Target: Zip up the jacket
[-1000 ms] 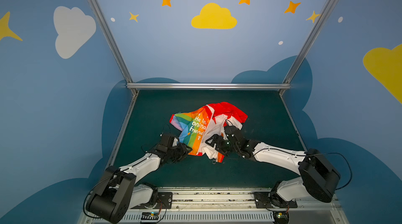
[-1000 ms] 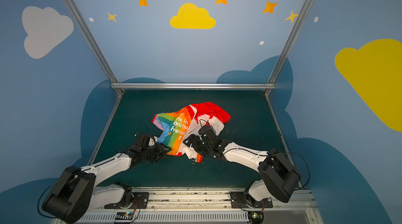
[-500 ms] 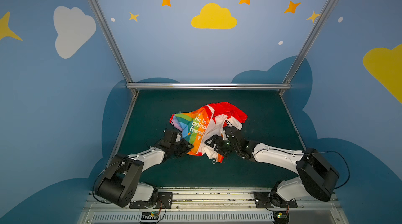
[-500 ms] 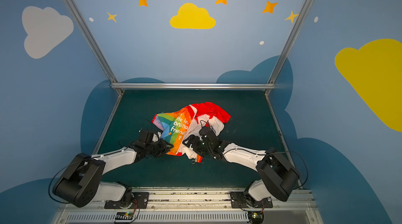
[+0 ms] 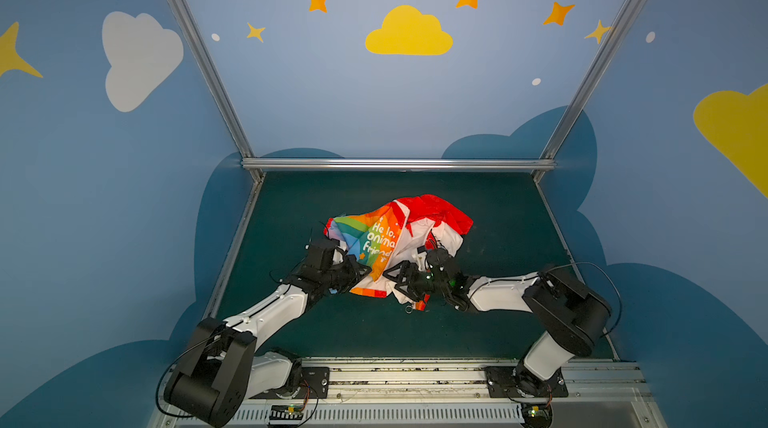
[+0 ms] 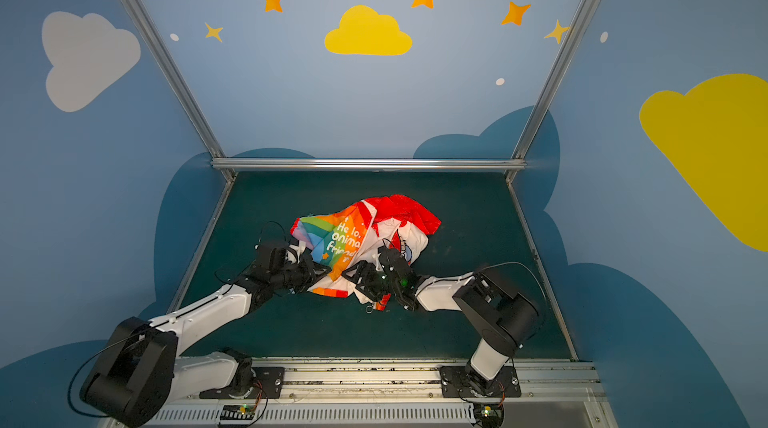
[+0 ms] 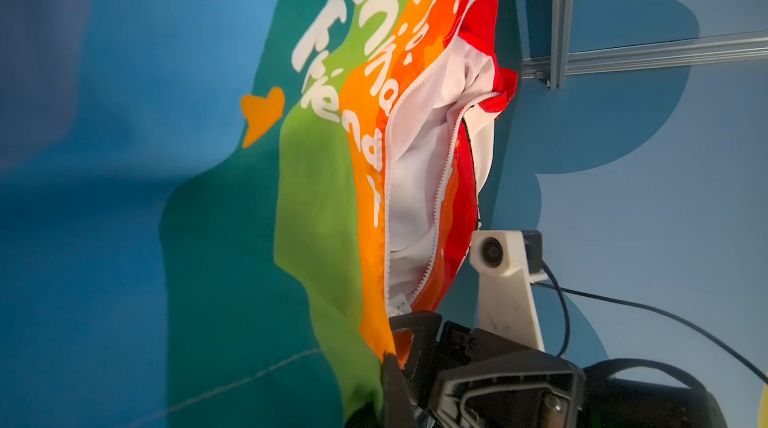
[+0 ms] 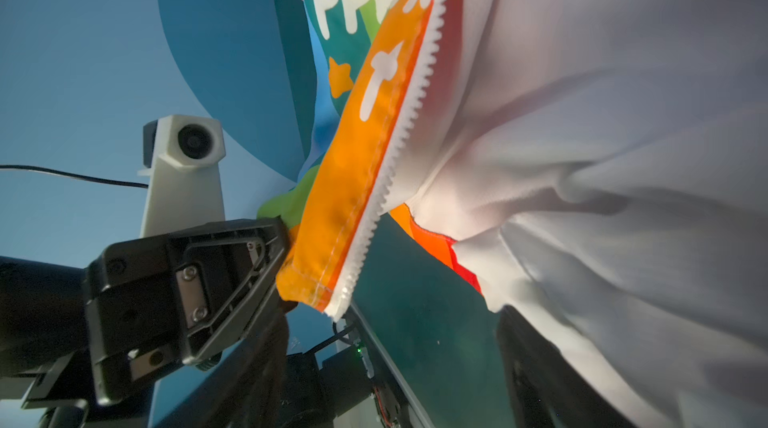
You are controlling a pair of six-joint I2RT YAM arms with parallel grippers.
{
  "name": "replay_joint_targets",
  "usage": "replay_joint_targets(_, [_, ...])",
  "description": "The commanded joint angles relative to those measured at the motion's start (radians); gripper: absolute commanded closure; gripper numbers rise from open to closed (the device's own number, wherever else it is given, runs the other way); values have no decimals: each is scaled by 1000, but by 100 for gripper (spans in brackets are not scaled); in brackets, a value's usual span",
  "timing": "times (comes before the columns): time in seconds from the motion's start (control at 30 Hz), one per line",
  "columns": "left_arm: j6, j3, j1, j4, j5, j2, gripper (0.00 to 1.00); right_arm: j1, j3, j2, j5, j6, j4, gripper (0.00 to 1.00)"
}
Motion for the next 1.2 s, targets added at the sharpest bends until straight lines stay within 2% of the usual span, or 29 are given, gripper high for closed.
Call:
replay_joint_targets(0.0, [-30,-12,-3,-11,34,-4,97,5,-8,43,-28,62,213,37])
replay_joint_targets(0.1, [-33,-16,-3,-7,40,-6,97,6,-8,74,-38,83,280,47])
replay_joint_targets(0.23, [-43,-20,-3,2,44,-13,97,11,-5,112,-48,112,351,48])
replay_joint_targets(0.33, [-47,-20,-2,1,44,-20,97,10,-8,132,-49,127,407,53])
replay_joint_targets(0.53, [-43,-22,-2,-2,43,-18,96,11,-24,117,-32,124,404,82])
replay_joint_targets(0.63, [-42,-21,-3,-7,38,-19,89,10,-26,105,-28,119,385,99])
replay_joint_targets(0.77, [-37,-19,-3,-14,27,-22,78,10,-37,85,-21,110,367,100])
replay_joint_targets(1.03, [-27,-16,-2,-17,10,-9,77,9,-81,42,5,102,355,100])
replay_joint_targets(1.17, [-33,-16,-3,-8,12,-9,94,8,-63,42,-10,89,363,100])
